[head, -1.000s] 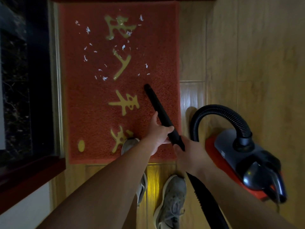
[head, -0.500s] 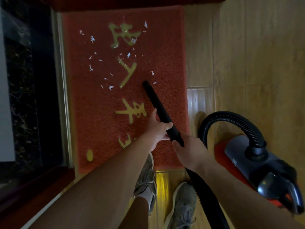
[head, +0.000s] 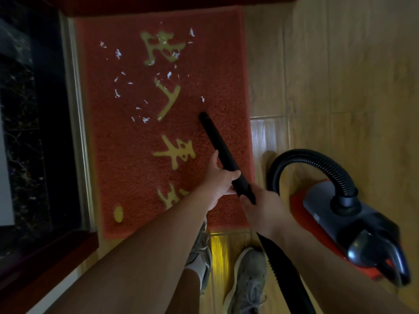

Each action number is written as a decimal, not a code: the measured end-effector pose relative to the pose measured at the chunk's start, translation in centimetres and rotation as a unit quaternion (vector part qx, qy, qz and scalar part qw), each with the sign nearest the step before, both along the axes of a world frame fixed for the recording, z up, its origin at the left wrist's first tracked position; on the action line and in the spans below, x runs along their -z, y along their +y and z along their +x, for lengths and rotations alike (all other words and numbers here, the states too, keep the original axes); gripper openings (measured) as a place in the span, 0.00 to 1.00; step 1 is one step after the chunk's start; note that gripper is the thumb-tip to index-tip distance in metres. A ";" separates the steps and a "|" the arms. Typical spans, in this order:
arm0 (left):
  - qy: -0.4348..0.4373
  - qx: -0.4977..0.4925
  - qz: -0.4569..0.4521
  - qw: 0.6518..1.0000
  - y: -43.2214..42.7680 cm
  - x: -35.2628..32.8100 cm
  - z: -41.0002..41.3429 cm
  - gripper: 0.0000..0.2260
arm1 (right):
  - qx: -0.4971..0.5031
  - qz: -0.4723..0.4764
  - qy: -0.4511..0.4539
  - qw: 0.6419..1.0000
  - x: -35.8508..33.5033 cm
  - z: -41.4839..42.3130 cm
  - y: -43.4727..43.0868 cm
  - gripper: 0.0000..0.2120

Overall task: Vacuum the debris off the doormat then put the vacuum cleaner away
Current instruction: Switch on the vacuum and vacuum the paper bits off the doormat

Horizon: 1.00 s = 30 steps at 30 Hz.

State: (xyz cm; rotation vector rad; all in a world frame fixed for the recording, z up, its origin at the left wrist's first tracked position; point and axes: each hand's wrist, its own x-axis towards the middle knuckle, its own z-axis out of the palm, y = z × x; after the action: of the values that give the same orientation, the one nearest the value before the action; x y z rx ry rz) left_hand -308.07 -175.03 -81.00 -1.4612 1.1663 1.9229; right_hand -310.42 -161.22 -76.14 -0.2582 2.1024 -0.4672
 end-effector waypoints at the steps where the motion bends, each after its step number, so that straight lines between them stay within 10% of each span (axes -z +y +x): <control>1: 0.000 0.002 0.000 1.000 0.4 0.0 -0.1 0.40 | 0.000 0.002 0.004 1.000 0.0 0.0 0.4 0.06; 30: 0.011 0.018 -0.007 1.000 -2.0 0.6 -2.2 0.40 | 0.019 -0.005 0.002 1.000 0.9 -1.5 -1.8 0.11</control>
State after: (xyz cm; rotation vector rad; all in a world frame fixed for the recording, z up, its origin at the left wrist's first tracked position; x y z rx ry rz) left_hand -310.30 -177.03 -81.59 -1.4193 1.2099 1.9155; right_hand -311.91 -163.00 -77.02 -0.2262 2.1131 -0.5006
